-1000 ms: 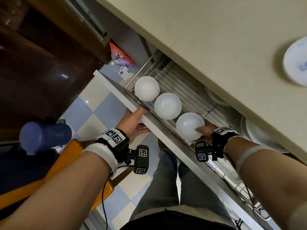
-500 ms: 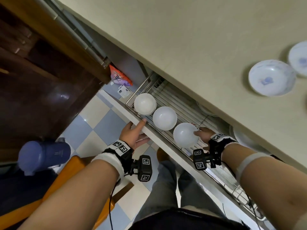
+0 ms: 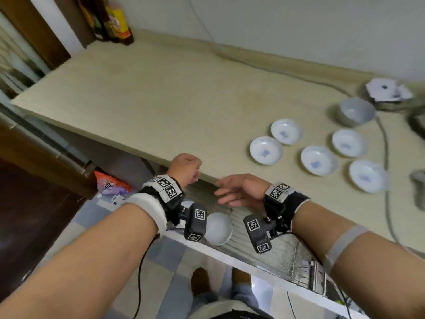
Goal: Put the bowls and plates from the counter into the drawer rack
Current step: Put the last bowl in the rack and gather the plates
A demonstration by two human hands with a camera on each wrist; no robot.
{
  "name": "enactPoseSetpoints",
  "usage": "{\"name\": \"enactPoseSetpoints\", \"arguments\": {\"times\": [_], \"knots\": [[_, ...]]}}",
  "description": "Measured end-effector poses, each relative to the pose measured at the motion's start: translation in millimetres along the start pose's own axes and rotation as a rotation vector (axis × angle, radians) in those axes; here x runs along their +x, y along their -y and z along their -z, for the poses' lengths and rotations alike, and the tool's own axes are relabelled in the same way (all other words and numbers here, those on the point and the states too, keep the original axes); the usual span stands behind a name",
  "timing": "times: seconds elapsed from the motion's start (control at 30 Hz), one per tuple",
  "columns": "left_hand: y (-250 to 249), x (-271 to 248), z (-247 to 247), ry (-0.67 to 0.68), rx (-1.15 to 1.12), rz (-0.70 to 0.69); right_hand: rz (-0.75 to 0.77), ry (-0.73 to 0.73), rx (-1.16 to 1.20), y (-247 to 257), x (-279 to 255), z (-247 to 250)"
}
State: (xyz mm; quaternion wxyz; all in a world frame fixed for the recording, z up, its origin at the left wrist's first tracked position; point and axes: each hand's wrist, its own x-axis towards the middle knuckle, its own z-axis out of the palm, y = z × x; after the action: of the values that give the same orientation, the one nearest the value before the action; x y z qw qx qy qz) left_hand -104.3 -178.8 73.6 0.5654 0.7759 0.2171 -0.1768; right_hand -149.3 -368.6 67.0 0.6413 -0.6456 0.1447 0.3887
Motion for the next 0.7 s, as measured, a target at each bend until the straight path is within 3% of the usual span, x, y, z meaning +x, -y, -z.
{"name": "enactPoseSetpoints", "arguments": {"times": [0.17, 0.27, 0.5, 0.7], "knots": [[-72, 5, -75, 0.286, 0.018, -0.115, 0.204, -0.455, 0.216, 24, -67, 74], [-103, 6, -120, 0.348, 0.099, -0.192, 0.257, -0.673, 0.302, 15, -104, 127], [-140, 39, -210, 0.239, 0.417, -0.362, 0.230, -0.965, 0.314, -2, -116, 255], [-143, 83, -240, 0.129, 0.660, -0.275, 0.074, -1.004, 0.079, 18, -71, 362]]}}
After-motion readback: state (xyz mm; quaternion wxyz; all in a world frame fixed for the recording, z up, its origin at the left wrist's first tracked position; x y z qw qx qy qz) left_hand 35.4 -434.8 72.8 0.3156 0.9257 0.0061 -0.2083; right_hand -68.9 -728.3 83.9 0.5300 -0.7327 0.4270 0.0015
